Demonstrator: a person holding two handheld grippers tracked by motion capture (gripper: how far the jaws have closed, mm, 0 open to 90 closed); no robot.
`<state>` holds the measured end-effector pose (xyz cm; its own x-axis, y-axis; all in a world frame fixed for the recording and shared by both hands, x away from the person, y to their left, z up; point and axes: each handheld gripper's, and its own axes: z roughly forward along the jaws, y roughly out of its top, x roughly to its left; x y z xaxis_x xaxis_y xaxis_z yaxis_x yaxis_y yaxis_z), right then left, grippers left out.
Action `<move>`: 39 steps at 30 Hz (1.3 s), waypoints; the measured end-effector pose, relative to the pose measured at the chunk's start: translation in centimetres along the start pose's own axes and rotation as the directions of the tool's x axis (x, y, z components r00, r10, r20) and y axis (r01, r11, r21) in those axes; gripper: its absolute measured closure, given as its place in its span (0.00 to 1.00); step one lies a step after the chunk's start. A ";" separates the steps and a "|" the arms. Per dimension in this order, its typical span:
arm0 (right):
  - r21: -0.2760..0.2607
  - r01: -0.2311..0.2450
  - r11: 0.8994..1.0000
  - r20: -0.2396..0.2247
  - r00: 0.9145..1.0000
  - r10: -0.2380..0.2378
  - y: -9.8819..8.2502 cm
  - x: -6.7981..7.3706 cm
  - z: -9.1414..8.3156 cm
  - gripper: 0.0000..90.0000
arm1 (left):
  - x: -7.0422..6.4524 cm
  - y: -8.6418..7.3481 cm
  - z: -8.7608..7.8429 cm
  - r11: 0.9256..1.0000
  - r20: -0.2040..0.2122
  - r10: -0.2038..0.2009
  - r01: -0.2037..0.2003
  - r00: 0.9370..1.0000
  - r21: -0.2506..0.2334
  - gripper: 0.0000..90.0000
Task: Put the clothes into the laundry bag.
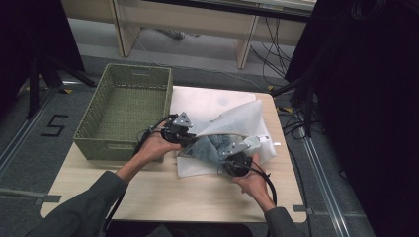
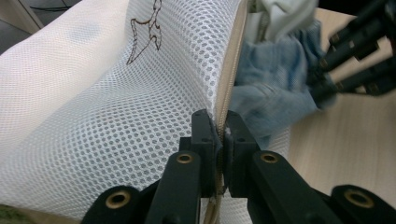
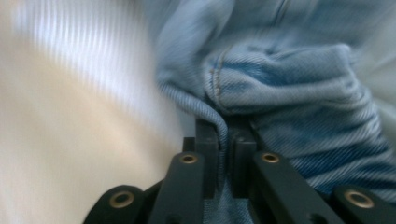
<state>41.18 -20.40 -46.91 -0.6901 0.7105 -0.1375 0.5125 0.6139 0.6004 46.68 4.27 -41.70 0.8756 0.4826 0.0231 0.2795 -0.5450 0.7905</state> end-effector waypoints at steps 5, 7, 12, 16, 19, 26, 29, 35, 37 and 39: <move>-0.121 -0.100 0.988 0.003 0.995 0.102 3.6 -1.6 0.8 0.96 | -0.4 0.2 0.3 1.000 0.005 0.018 -0.018 1.000 0.011 0.94; -0.080 -0.150 0.985 -0.036 0.988 0.148 3.5 -1.7 2.7 0.95 | -0.4 0.1 0.4 1.000 0.005 0.016 -0.016 1.000 0.010 0.94; -0.058 -0.202 0.978 -0.071 0.978 0.198 3.1 -1.4 3.7 0.93 | -0.2 -0.3 0.5 1.000 0.005 0.013 -0.013 1.000 0.018 0.91; -0.114 -0.208 0.971 -0.080 0.977 0.200 2.8 -2.4 3.3 0.91 | -0.3 -0.4 0.6 1.000 -0.005 0.013 -0.013 1.000 0.009 0.84; -0.102 -0.247 0.964 -0.088 0.967 0.238 2.8 -2.1 3.2 0.89 | -0.5 -0.5 0.4 1.000 -0.014 0.025 -0.025 1.000 0.009 0.79; -0.116 -0.241 0.964 -0.092 0.969 0.231 2.6 -2.6 3.1 0.87 | -2.0 -0.5 -1.5 0.998 -0.072 0.052 -0.053 0.996 -0.017 0.56; -0.148 -0.260 0.954 -0.095 0.964 0.248 2.6 -2.7 3.4 0.86 | -3.8 -1.8 -2.1 0.998 -0.052 0.054 -0.056 0.997 -0.023 0.56; -0.145 -0.262 0.954 -0.096 0.963 0.250 2.6 -2.7 3.4 0.86 | -5.7 -5.1 1.9 0.995 0.017 0.036 -0.038 0.999 0.093 0.55; -0.101 -0.254 0.962 -0.099 0.965 0.245 2.6 -2.8 2.9 0.86 | -5.9 -5.6 3.6 0.993 0.017 0.018 -0.020 1.000 0.116 0.52; -0.116 -0.241 0.964 -0.099 0.968 0.230 2.6 -2.9 3.1 0.86 | -5.9 -5.6 4.1 0.993 0.009 0.004 -0.005 1.000 0.116 0.52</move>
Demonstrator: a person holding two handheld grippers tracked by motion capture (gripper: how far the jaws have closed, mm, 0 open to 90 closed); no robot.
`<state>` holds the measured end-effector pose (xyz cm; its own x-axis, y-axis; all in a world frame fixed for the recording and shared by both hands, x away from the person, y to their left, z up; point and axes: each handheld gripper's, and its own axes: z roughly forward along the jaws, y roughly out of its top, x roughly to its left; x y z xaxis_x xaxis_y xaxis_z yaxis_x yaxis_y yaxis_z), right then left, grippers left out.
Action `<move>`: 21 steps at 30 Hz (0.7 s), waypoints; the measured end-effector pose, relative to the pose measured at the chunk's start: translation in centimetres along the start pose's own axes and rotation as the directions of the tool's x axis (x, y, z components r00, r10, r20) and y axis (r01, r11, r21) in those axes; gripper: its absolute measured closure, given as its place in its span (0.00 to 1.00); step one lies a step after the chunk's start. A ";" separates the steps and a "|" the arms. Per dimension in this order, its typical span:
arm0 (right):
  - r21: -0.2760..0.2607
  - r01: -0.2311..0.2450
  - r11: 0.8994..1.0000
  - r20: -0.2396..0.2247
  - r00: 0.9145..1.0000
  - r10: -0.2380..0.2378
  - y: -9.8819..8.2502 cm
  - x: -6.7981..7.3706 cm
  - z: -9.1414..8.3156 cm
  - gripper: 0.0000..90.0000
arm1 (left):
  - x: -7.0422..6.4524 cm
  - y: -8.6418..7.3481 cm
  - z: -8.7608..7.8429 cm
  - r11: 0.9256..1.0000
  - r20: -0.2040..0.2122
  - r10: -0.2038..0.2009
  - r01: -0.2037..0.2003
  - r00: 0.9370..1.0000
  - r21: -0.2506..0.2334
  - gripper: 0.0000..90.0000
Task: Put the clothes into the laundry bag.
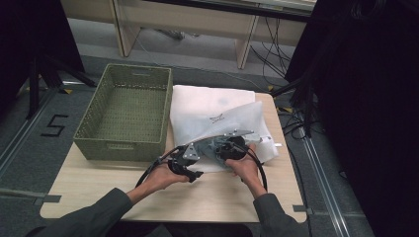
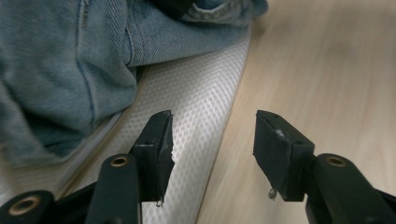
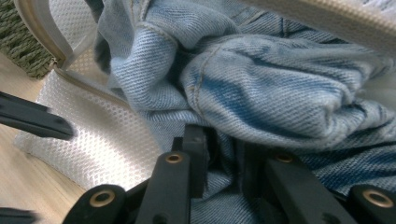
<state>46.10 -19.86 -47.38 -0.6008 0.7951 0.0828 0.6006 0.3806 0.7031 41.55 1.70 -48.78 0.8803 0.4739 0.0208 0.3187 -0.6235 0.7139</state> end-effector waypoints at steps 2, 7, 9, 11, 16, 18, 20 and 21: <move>-0.008 0.000 1.000 0.000 1.000 0.000 0.0 0.0 0.0 0.86 | 0.1 0.1 0.8 1.000 0.001 -0.004 0.004 1.000 -0.009 0.53; -0.002 -0.004 1.000 -0.001 1.000 0.004 0.0 0.1 -0.1 0.86 | -0.1 -0.2 2.6 1.000 -0.005 -0.020 0.020 1.000 0.014 0.59; 0.014 -0.018 1.000 -0.006 1.000 0.018 0.1 0.2 -0.3 0.86 | 0.0 -0.5 3.0 0.999 -0.008 -0.039 0.039 0.999 -0.009 0.66; 0.015 -0.019 1.000 -0.005 1.000 0.019 0.1 0.2 -0.5 0.86 | 0.2 -0.5 2.9 0.999 -0.024 -0.043 0.043 0.999 -0.009 0.74; -0.019 0.015 1.000 -0.008 1.000 -0.015 0.0 0.7 -1.1 0.89 | 0.3 -0.9 2.4 0.999 0.004 -0.038 0.038 0.999 -0.006 0.96; 0.008 0.045 0.999 -0.013 0.999 -0.045 0.1 0.8 -1.6 0.89 | 0.1 -1.1 2.2 0.998 0.021 -0.059 0.059 0.998 0.001 0.96; -0.015 0.071 0.997 -0.027 0.997 -0.072 -0.4 1.6 -2.0 0.90 | 0.0 -1.3 1.8 0.999 0.042 -0.043 0.043 0.998 0.016 0.96; 0.020 0.089 0.996 -0.053 0.995 -0.088 -0.6 2.2 -2.3 0.91 | -0.2 -1.5 1.1 0.998 0.065 -0.002 -0.002 0.998 0.061 0.96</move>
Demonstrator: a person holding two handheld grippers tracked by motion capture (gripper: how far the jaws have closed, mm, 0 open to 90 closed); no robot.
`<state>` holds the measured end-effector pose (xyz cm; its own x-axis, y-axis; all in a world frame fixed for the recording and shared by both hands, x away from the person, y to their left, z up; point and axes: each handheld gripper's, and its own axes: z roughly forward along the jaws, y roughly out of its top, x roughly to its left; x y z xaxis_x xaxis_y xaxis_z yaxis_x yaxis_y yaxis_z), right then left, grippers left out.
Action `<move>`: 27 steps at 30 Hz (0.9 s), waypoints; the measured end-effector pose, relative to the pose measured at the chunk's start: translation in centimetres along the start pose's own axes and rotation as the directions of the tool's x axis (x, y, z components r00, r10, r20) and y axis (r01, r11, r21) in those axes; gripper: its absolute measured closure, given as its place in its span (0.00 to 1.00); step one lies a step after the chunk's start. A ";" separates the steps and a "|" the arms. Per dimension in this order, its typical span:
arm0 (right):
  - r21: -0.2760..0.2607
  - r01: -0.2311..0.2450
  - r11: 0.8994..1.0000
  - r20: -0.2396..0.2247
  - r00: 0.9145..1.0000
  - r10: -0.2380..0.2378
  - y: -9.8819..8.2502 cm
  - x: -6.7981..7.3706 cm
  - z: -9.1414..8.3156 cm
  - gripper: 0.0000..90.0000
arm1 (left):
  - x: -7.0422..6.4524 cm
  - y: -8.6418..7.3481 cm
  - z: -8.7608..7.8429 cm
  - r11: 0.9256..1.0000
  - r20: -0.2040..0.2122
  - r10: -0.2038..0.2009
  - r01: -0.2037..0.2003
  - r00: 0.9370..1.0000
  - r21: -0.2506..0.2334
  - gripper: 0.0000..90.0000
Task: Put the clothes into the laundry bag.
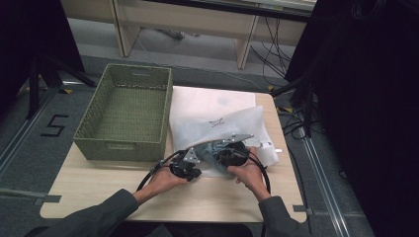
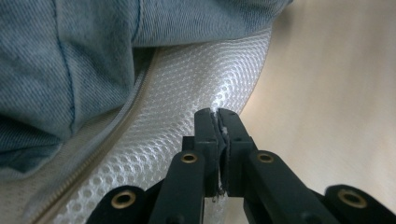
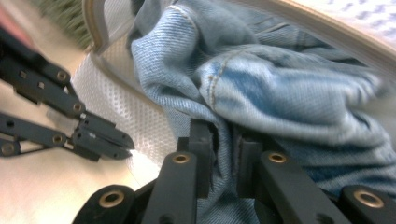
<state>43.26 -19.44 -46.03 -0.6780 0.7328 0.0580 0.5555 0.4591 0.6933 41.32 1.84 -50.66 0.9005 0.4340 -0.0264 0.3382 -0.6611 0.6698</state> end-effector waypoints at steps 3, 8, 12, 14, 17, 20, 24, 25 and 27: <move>0.063 0.049 0.997 -0.014 0.999 -0.049 -0.4 1.0 0.5 0.91 | -1.0 -0.4 -0.6 0.999 0.015 0.036 -0.036 0.999 0.024 0.97; 0.120 0.074 0.990 0.043 0.996 -0.080 -0.2 1.6 2.5 0.92 | -2.0 -1.6 -1.6 0.999 0.031 0.038 -0.039 0.999 0.023 0.97; 0.055 0.060 0.997 0.119 0.991 -0.066 1.1 1.2 3.7 0.93 | -1.9 -1.9 -2.1 0.997 0.022 0.062 -0.062 0.998 0.040 0.97; 0.033 0.048 0.998 0.176 0.983 -0.053 2.0 0.5 4.3 0.93 | -2.0 -1.8 -2.1 0.997 0.020 0.061 -0.062 0.998 0.041 0.97; 0.010 0.010 1.000 0.214 0.977 -0.012 2.7 -0.5 5.3 0.91 | -1.9 -1.8 -2.0 0.998 0.026 0.045 -0.046 0.999 0.036 0.97; 0.006 -0.013 1.000 0.182 0.983 0.012 2.7 -0.7 5.6 0.82 | -1.9 -1.7 -2.0 0.997 0.030 0.056 -0.058 0.998 0.049 0.96; 0.021 -0.056 0.998 0.037 0.998 0.055 2.8 0.2 3.4 0.59 | -1.8 -1.7 -2.0 0.997 0.034 0.063 -0.064 0.997 0.049 0.95; 0.025 -0.022 0.999 0.025 0.999 0.021 2.8 0.2 2.8 0.57 | -1.9 -1.6 -2.0 0.997 0.037 0.060 -0.062 0.997 0.045 0.95; 0.032 0.005 0.999 0.001 1.000 -0.005 2.4 0.9 1.2 0.52 | -1.9 -1.6 -2.0 0.997 0.035 0.059 -0.061 0.998 0.052 0.94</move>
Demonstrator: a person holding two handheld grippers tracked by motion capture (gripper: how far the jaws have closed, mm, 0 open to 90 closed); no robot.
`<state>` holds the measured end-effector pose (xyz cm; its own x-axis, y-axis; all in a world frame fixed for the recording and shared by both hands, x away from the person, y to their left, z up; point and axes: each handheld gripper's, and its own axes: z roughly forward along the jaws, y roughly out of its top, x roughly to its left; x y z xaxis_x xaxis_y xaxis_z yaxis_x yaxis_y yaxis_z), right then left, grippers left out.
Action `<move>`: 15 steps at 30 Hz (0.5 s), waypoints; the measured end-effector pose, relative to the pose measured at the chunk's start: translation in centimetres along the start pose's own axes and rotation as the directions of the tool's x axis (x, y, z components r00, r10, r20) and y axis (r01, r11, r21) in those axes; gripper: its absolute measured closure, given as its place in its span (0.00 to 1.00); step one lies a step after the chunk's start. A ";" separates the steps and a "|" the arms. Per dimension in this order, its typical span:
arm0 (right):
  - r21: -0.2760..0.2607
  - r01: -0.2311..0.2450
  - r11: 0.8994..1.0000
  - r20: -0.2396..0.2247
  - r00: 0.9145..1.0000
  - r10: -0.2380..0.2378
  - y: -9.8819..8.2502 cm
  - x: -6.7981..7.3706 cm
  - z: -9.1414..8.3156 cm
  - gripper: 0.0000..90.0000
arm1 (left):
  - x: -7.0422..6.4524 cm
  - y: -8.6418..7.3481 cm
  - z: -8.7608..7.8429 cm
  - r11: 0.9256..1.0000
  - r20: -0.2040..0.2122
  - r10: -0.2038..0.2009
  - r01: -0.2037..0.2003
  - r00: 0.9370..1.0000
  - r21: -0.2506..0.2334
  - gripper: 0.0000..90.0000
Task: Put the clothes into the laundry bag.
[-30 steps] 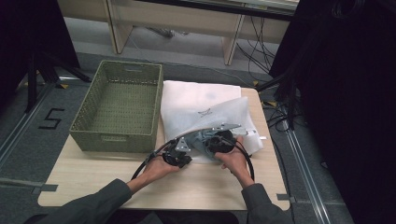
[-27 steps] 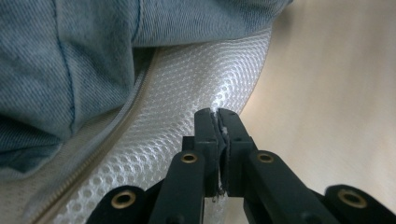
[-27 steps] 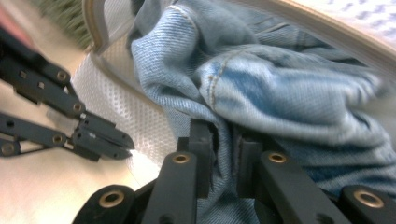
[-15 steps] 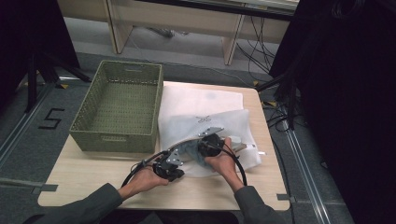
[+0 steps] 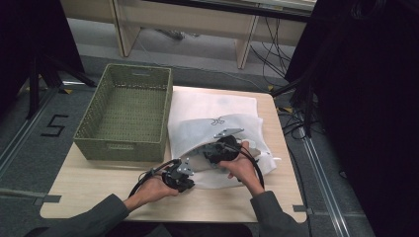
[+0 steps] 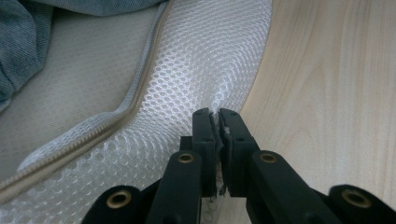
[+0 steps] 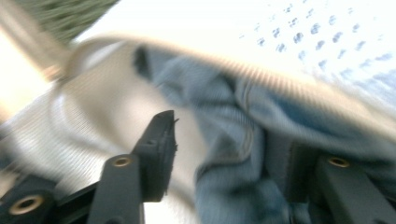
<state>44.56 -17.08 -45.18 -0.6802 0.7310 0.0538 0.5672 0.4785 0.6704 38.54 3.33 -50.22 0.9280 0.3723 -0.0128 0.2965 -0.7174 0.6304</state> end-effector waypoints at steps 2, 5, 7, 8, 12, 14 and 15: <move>-0.027 0.019 0.999 0.001 1.000 -0.019 -0.7 0.4 -2.0 0.51 | -0.1 0.1 0.0 1.000 -0.004 0.002 -0.002 1.000 0.004 0.93; -0.066 -0.021 0.998 0.008 1.000 0.022 -1.5 0.6 -3.6 0.50 | -0.1 0.1 0.0 1.000 -0.005 0.007 -0.007 1.000 0.005 0.93; -0.034 0.001 0.999 0.028 1.000 0.000 -1.9 0.2 -4.6 0.50 | -0.1 0.1 0.0 1.000 -0.004 0.003 -0.003 1.000 0.003 0.93; -0.054 0.001 0.999 0.050 0.999 0.002 -2.4 0.0 -4.6 0.50 | -0.1 0.1 0.0 1.000 -0.004 0.003 -0.003 1.000 0.004 0.93; 0.025 -0.045 0.999 0.070 0.997 0.043 -4.3 -0.8 -3.9 0.48 | -0.1 0.1 0.0 1.000 -0.001 0.004 -0.004 1.000 0.004 0.93; 0.038 -0.055 0.998 0.054 0.997 0.053 -4.8 -1.0 -3.1 0.46 | 0.0 0.1 0.0 1.000 0.000 0.005 -0.005 1.000 0.004 0.93; 0.038 -0.055 0.998 0.054 0.997 0.053 -4.8 -1.0 -3.1 0.46 | 0.0 0.1 0.0 1.000 0.000 0.005 -0.005 1.000 0.004 0.93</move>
<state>41.08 -21.58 -46.15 -0.6229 0.7808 0.0491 0.6210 0.4553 0.6380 38.55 3.23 -50.18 0.9296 0.3685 -0.0098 0.2926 -0.7214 0.6277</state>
